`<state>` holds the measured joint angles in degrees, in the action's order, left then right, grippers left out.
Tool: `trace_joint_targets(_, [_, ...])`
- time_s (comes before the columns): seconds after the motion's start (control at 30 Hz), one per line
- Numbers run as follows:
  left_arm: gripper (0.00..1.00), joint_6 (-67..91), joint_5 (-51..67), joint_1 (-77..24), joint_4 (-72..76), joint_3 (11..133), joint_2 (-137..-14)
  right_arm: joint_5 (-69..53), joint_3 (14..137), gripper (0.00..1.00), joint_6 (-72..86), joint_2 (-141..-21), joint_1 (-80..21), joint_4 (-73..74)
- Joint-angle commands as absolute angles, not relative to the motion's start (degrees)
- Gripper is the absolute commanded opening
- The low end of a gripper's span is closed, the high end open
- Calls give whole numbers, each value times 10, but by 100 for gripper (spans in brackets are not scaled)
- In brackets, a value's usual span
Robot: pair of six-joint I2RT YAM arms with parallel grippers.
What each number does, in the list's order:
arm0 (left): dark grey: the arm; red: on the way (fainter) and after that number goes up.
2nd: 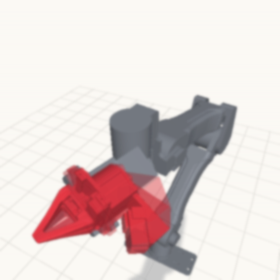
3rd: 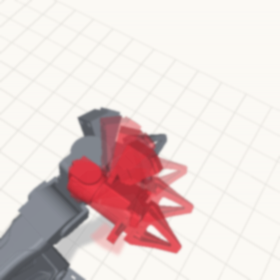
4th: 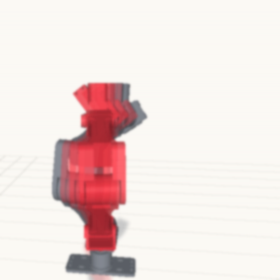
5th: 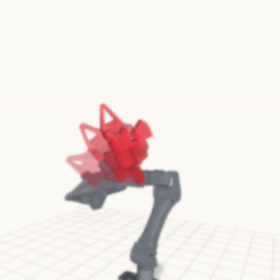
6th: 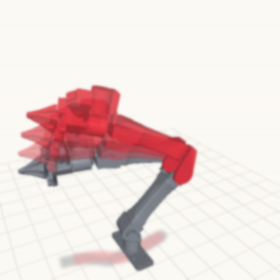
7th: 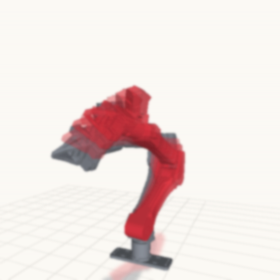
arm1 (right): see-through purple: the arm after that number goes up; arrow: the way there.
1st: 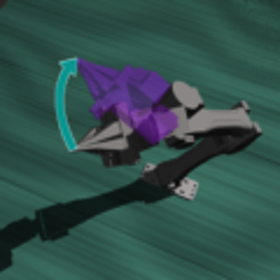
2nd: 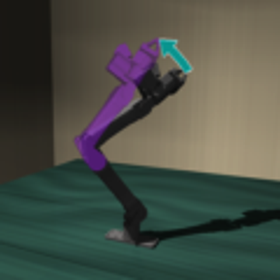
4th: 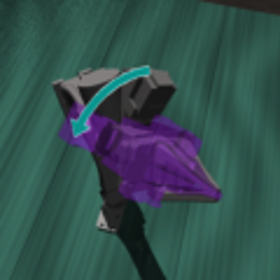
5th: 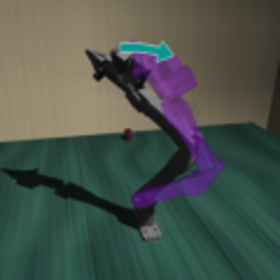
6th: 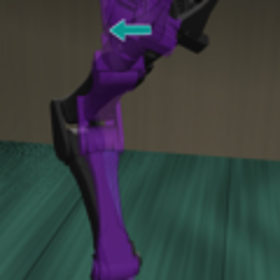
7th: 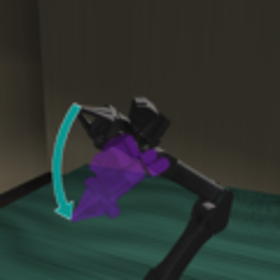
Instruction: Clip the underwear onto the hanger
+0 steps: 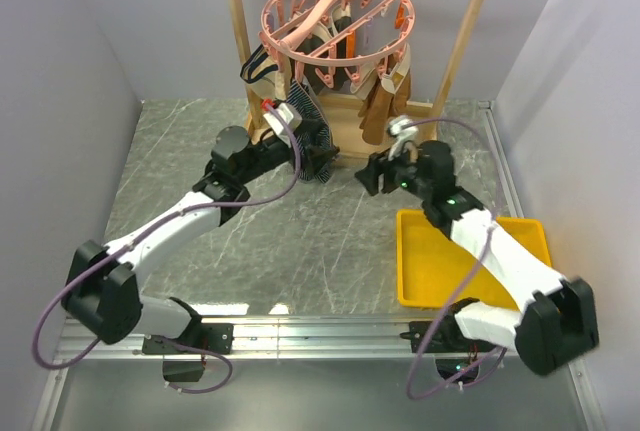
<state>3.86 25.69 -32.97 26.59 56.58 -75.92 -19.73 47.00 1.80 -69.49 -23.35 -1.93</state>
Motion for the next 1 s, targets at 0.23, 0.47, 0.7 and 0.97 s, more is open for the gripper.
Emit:
trace_joint_targets(0.23, [83, 66, 177, -360, 538, 656, -916, -132, 635, 83, 62, -620, -195, -4])
trace_joint_targets(0.47, [80, 59, 140, -376, 597, 729, -1005, -233, 691, 82, 160, -645, -119, -60])
trace_joint_targets(0.7, [74, 69, 111, -381, 605, 801, -1068, -279, 733, 76, 149, -684, -113, -82])
trace_joint_targets(0.97, [70, 77, 95, -387, 596, 846, -1111, -301, 753, 82, 190, -708, -111, -92])
